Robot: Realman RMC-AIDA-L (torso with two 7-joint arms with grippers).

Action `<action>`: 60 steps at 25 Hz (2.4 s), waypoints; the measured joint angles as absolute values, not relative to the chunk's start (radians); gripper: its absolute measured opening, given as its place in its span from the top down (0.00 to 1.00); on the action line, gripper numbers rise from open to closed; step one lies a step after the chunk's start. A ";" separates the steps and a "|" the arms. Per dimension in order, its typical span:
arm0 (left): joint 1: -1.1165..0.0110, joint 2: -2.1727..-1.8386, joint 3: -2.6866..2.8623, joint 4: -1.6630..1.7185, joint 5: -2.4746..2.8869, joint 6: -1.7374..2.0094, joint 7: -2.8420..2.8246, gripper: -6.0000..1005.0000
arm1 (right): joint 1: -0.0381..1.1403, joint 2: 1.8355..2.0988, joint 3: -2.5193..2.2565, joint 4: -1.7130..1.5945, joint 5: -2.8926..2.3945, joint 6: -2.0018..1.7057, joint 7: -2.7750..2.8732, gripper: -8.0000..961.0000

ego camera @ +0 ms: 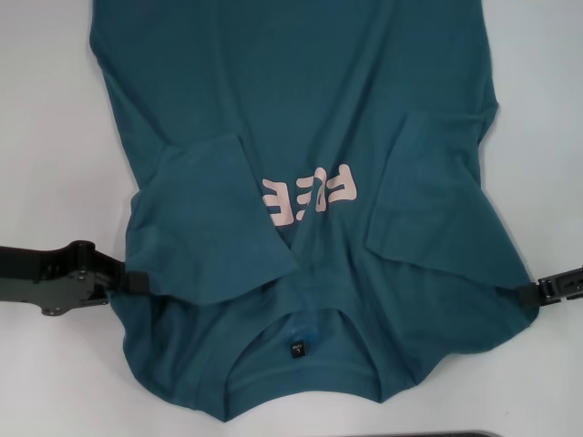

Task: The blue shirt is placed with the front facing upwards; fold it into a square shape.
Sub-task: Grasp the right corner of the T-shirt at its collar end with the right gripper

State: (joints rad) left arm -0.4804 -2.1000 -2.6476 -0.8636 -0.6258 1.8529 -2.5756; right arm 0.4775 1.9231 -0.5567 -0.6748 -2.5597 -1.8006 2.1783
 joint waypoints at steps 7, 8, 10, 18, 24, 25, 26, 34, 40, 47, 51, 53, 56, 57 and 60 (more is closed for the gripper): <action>-0.480 -2.100 -2.648 -0.864 -0.626 1.851 -2.576 0.96 | 0.479 1.920 -0.557 -0.675 -2.576 -1.790 2.202 0.21; -0.480 -2.100 -2.648 -0.864 -0.626 1.851 -2.576 0.96 | 0.479 1.918 -0.554 -0.675 -2.577 -1.789 2.203 0.21; -0.480 -2.100 -2.648 -0.864 -0.626 1.850 -2.576 0.96 | 0.479 1.916 -0.549 -0.675 -2.577 -1.789 2.204 0.21; -0.480 -2.100 -2.648 -0.862 -0.626 1.848 -2.576 0.96 | 0.487 1.925 -0.558 -0.675 -2.586 -1.787 2.207 0.21; -0.480 -2.100 -2.648 -0.861 -0.626 1.843 -2.576 0.96 | 0.489 1.927 -0.558 -0.671 -2.588 -1.780 2.216 0.21; -0.480 -2.100 -2.648 -0.861 -0.626 1.842 -2.576 0.96 | 0.491 1.927 -0.559 -0.668 -2.588 -1.780 2.216 0.21; -0.479 -2.100 -2.648 -0.861 -0.626 1.842 -2.576 0.96 | 0.494 1.928 -0.559 -0.663 -2.588 -1.778 2.216 0.21; -0.479 -2.100 -2.647 -0.860 -0.626 1.841 -2.576 0.96 | 0.513 1.931 -0.588 -0.626 -2.588 -1.755 2.222 0.21; -0.478 -2.100 -2.648 -0.860 -0.626 1.841 -2.576 0.96 | 0.520 1.937 -0.588 -0.623 -2.580 -1.755 2.222 0.21; -0.479 -2.102 -2.645 -0.860 -0.626 1.841 -2.576 0.96 | 0.526 1.941 -0.583 -0.623 -2.527 -1.777 2.210 0.21; -0.480 -2.101 -2.646 -0.852 -0.626 1.841 -2.575 0.96 | 0.526 1.935 -0.582 -0.625 -2.513 -1.794 2.209 0.21; -0.480 -2.101 -2.647 -0.850 -0.626 1.841 -2.575 0.96 | 0.525 1.927 -0.581 -0.629 -2.513 -1.800 2.215 0.21; -0.479 -2.100 -2.648 -0.849 -0.626 1.841 -2.575 0.96 | 0.519 1.915 -0.586 -0.631 -2.525 -1.800 2.231 0.21; -0.479 -2.100 -2.648 -0.850 -0.626 1.841 -2.575 0.96 | 0.518 1.913 -0.589 -0.631 -2.533 -1.799 2.235 0.21; -0.479 -2.100 -2.648 -0.849 -0.626 1.841 -2.574 0.96 | 0.515 1.909 -0.591 -0.632 -2.562 -1.793 2.242 0.21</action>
